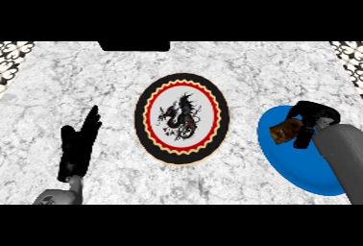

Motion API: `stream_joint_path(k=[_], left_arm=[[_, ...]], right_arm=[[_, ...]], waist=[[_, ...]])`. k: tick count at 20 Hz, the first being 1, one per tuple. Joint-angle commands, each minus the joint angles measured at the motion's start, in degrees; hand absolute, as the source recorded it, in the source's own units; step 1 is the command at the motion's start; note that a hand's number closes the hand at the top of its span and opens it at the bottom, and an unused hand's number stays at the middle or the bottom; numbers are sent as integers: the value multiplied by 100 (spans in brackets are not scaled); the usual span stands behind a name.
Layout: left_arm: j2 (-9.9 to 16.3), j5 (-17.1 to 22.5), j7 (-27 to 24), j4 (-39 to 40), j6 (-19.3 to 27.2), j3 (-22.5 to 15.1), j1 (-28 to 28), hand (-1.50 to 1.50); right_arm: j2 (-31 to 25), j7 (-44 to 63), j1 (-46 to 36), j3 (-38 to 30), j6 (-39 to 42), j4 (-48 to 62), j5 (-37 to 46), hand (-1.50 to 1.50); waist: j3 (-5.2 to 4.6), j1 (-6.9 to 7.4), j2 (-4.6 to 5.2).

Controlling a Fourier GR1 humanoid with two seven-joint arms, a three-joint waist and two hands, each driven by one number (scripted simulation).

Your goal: Pick the sweet potato from the plate and place it in the plate

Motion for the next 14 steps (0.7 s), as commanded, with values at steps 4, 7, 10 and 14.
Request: stream_joint_path(k=[4,7,10,14], left_arm=[[-133,-87,-340,344,-220,149,3,0],[-37,-72,131,-197,-194,198,94,0],[-186,-186,-6,68,-32,132,-23,0],[-208,-224,89,-80,-197,-129,-107,0]], right_arm=[[58,-510,-104,-7,-42,30,575,150],[-351,-1110,154,-24,-555,43,881,150],[888,-44,-201,265,-937,-522,972,150],[2698,125,-701,906,-1950,-1054,892,150]], waist=[[11,-1,11],[12,-5,7],[7,-16,-4],[26,446,9]])
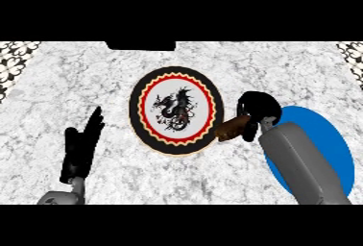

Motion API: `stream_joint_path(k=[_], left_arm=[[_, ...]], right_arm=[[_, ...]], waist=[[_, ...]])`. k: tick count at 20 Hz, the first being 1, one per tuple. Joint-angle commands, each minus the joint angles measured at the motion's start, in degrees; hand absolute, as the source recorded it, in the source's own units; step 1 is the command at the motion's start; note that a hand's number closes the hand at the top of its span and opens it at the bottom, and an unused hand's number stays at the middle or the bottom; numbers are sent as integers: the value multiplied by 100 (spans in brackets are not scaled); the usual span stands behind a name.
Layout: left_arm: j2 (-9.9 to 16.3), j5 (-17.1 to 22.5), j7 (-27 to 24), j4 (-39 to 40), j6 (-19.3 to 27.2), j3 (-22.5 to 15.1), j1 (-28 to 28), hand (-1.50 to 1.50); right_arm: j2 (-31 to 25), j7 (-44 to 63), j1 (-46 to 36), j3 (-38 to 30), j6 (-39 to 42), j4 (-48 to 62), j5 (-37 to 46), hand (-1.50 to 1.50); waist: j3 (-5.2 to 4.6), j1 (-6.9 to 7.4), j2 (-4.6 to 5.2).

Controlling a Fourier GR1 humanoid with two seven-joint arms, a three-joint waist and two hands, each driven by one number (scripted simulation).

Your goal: Pick the sweet potato from the plate and place it in the plate

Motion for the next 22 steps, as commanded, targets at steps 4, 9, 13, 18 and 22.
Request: stream_joint_path(k=[4,9,13,18,22], left_arm=[[-62,-73,75,53,-212,-284,-272,0],[-116,-47,47,251,-187,-192,-491,0],[-82,-82,-50,280,-114,-133,-263,0],[19,-62,-21,164,-142,-33,-259,0],[-39,-102,74,173,-24,0,-272,0]], right_arm=[[1264,929,-866,1246,-1838,-715,81,150],[1287,2056,-1413,2379,-3138,-1008,15,150],[1292,3368,-1989,2847,-3984,-1199,738,150],[1293,4578,-2595,3140,-4276,-914,949,150],[1293,4696,-2579,2910,-4285,-790,884,150]], waist=[[7,578,54],[-7,494,60],[-16,346,-12],[-12,219,11],[-6,74,17]])
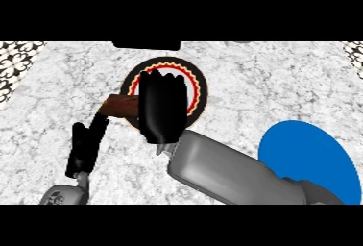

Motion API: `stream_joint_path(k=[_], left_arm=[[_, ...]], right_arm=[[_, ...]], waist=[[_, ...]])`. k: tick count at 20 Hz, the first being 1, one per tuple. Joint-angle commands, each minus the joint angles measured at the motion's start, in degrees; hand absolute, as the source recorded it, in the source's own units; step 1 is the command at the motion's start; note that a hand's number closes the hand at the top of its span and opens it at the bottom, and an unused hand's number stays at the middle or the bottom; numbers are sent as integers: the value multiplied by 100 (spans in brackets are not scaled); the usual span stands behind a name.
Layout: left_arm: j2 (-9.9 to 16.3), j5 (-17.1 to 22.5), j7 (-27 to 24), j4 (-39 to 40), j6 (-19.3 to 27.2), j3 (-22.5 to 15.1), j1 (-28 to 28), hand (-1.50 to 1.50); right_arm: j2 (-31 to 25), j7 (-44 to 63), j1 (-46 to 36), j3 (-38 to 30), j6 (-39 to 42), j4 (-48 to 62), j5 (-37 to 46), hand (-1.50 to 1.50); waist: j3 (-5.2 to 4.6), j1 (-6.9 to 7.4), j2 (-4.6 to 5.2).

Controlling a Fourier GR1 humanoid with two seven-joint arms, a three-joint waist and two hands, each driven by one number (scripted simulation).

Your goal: Pick the sweet potato from the plate and place it in the plate

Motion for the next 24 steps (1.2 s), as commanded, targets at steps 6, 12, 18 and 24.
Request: stream_joint_path(k=[6,12,18,24], left_arm=[[188,131,164,-163,-87,261,-29,0],[-3,13,100,-435,56,117,301,0],[196,36,235,-468,-115,242,165,0],[66,89,130,-248,-126,293,73,0]], right_arm=[[65,684,-62,-376,-879,1093,-29,150],[66,199,208,-542,-1018,1578,-298,150],[67,-912,179,-1045,-862,2518,-1436,150],[68,-1560,573,-1048,-382,2928,-2442,150]], waist=[[7,-128,41],[10,-190,18],[11,-148,57],[10,-153,56]])
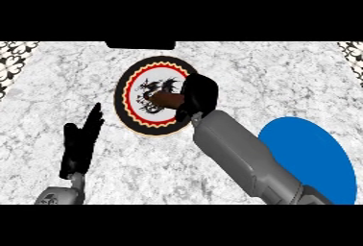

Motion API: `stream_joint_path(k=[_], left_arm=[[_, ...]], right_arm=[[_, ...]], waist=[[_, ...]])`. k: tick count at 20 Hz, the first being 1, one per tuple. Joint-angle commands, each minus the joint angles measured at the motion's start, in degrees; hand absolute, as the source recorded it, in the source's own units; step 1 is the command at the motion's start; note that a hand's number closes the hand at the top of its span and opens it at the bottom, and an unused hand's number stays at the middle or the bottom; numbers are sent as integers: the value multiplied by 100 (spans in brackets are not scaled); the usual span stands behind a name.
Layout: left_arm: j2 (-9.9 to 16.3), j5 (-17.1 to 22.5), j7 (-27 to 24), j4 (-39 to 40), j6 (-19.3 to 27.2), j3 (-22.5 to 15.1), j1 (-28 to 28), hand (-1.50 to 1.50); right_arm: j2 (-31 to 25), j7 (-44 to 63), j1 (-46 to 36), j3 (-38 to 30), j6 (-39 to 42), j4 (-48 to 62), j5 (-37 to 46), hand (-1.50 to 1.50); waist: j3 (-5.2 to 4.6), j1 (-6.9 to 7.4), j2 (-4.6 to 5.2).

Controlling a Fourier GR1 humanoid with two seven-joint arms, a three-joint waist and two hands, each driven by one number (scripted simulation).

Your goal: Pick the sweet potato from the plate and place it in the plate

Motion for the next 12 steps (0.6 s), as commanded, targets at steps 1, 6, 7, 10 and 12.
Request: stream_joint_path(k=[1,6,7,10,12], left_arm=[[-73,-32,-133,-13,-17,-54,154,0],[-288,-254,-50,223,273,-48,-122,0],[60,-35,11,-75,-14,163,141,0],[39,110,-321,365,-196,251,35,0],[29,36,-125,35,-74,194,65,0]], right_arm=[[5,-209,123,152,221,312,-824,-150],[5,-1035,54,201,343,246,-1194,-150],[-30,-1744,364,-254,347,160,-1025,-150],[5,-2331,386,-405,-391,-248,-1244,-150],[5,-2702,526,-820,-955,-765,-1479,-150]], waist=[[0,78,4],[1,-35,-17],[3,-123,-39],[1,-119,-13],[13,-174,-43]])
